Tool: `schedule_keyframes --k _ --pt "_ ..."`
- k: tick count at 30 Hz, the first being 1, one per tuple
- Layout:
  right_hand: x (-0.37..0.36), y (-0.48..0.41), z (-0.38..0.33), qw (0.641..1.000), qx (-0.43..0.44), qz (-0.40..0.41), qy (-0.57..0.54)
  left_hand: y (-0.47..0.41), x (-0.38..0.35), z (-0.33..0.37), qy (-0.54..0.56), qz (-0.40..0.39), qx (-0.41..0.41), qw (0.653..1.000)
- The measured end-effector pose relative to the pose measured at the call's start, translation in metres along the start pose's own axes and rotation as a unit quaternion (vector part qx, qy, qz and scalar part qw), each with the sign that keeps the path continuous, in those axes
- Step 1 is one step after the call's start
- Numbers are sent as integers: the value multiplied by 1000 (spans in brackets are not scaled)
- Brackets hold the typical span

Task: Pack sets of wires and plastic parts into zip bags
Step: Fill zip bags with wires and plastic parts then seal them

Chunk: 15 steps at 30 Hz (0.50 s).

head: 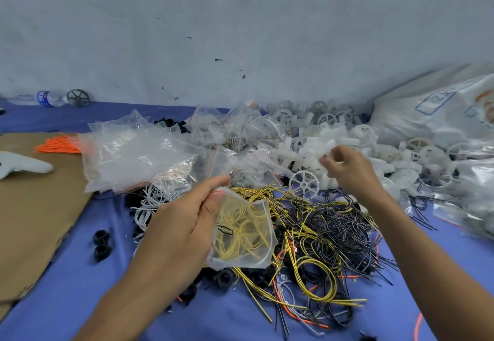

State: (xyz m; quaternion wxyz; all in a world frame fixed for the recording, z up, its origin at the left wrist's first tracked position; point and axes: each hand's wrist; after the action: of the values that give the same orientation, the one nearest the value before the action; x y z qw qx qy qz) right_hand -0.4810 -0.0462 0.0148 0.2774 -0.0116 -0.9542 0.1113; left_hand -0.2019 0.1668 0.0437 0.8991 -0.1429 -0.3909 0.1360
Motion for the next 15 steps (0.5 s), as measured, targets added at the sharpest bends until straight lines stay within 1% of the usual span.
schedule_keyframes --k 2,3,4,5,6,8,10,11,12,13,15 --pt "12 9 -9 993 10 7 -117 0 0 0 1 3 0 1000" --pt "18 16 -15 980 14 -5 -197 0 0 1 0 5 2 1000" --pt "24 25 -23 959 17 -33 -280 -1 0 1 1 5 4 1000" --pt "30 35 -29 930 20 -76 -360 -1 0 1 0 5 8 1000" --pt "34 47 -35 891 23 -134 -433 -2 -1 1 0 3 11 1000" --pt "36 74 -46 797 23 -279 -535 -4 -2 3 -10 1 14 1000" --pt "26 100 -57 684 -3 -428 -590 -6 -3 5 -26 -3 15 1000" --pt "18 111 -61 656 -19 -468 -591 -7 -3 7 -32 -6 19 999" --pt "10 120 -66 665 -41 -479 -572 -7 -2 9 -37 -10 24 999" --pt "1 126 -68 702 -61 -469 -533 -7 -2 11 -42 -13 28 999" --pt "-16 134 -72 784 -68 -435 -438 -2 1 16 -64 -4 28 998"
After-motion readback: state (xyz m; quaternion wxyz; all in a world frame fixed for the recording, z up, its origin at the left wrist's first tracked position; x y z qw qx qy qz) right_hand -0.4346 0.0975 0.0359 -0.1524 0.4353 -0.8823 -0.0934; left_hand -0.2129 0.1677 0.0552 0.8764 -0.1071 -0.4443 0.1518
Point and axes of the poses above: each hand's wrist, its own y-axis away from the middle knuckle, its own x-axis out of the back of the hand, z = x × y, and after that the axes turned 13 degrees about -y, right-handed
